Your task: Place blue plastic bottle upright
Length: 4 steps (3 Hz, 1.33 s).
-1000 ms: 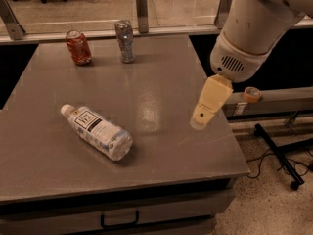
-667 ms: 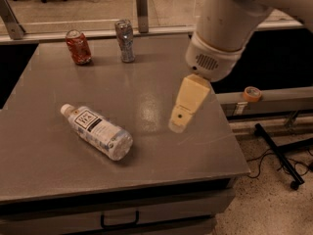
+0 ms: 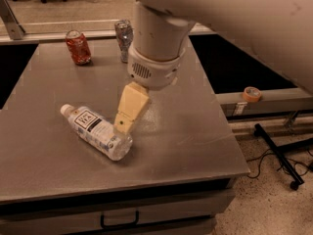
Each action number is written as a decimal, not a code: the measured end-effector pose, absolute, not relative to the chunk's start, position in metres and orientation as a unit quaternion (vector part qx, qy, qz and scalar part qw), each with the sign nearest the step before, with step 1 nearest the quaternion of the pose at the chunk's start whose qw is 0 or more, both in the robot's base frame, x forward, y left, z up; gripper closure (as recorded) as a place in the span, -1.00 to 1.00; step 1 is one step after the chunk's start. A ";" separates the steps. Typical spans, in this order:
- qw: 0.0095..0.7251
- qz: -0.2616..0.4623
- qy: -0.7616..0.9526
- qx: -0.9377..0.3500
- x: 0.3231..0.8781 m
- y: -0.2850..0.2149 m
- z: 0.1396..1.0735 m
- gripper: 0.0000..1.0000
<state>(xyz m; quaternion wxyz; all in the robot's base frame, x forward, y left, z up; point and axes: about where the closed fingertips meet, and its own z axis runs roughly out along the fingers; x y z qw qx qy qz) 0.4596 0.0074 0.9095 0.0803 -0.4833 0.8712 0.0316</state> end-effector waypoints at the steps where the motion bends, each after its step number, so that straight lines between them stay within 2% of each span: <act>1: 0.083 0.052 0.884 -0.457 0.459 0.060 0.906 -1.00; 2: 0.070 0.084 0.881 -0.461 0.452 0.105 0.907 -1.00; 4: 0.094 0.091 0.867 -0.481 0.450 0.174 0.882 -1.00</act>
Offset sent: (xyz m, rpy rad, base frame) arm -0.0202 0.1532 -0.0016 0.1358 0.1687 -0.0071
